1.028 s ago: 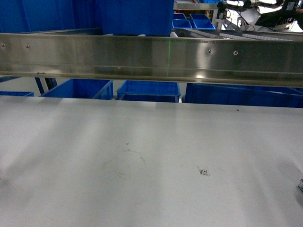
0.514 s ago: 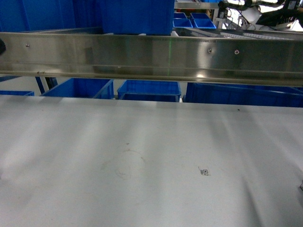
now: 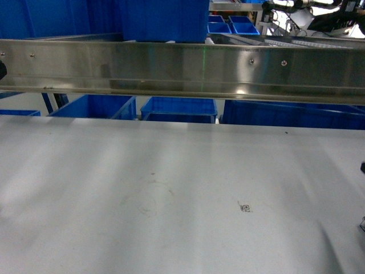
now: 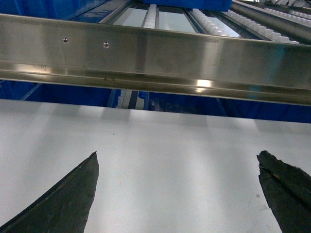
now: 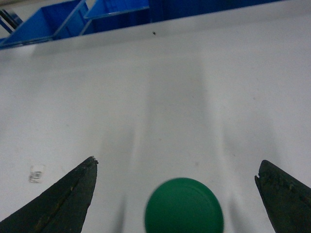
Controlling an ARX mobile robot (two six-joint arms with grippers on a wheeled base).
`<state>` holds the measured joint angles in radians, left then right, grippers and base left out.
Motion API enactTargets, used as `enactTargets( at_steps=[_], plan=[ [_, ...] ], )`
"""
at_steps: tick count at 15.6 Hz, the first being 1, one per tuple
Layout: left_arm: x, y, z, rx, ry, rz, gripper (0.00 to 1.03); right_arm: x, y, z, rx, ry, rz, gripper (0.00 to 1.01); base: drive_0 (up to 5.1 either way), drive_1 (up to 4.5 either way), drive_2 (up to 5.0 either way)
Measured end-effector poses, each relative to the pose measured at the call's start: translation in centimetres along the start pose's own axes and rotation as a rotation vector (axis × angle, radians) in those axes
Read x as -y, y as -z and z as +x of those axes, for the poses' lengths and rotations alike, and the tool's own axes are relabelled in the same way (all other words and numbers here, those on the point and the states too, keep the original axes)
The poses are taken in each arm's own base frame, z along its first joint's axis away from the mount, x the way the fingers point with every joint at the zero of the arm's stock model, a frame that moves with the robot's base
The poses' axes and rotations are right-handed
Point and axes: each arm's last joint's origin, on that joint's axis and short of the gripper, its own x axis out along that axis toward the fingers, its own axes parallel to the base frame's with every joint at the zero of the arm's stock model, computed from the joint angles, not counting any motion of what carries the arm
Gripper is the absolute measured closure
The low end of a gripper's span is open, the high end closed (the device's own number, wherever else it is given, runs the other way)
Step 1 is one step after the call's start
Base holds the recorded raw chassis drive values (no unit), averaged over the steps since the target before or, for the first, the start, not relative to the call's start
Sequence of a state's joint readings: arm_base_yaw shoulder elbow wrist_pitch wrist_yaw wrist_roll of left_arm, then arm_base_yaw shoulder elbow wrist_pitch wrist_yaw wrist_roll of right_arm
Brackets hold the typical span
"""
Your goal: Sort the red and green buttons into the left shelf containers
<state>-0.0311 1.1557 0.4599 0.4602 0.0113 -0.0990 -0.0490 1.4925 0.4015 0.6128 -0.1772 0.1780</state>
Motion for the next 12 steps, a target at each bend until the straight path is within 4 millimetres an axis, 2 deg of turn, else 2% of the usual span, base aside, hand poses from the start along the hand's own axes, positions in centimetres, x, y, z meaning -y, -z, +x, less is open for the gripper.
enactTargets(
  at_steps=[2,5,7,12],
  plan=[
    [0.0,0.0,0.0,-0.001,0.003,0.000,0.05,1.2,2.7,2.3,-0.114,-0.027,0.017,0.03,0.0,0.00,0.0],
    [0.0,0.0,0.0,-0.001,0.003,0.000,0.05,0.6,3.4,4.7,-0.070,0.020,-0.065,0.03,0.0,0.00,0.0],
    [0.0,0.0,0.0,-0.001,0.004,0.000,0.05,0.6,3.5,5.8,-0.074,0.033,-0.104,0.21,0.0,0.00,0.0],
    [0.0,0.0,0.0,-0.001,0.003,0.000,0.05,1.4,3.6,5.8,-0.069,0.032,-0.107,0.58,0.0,0.00,0.0]
  ],
)
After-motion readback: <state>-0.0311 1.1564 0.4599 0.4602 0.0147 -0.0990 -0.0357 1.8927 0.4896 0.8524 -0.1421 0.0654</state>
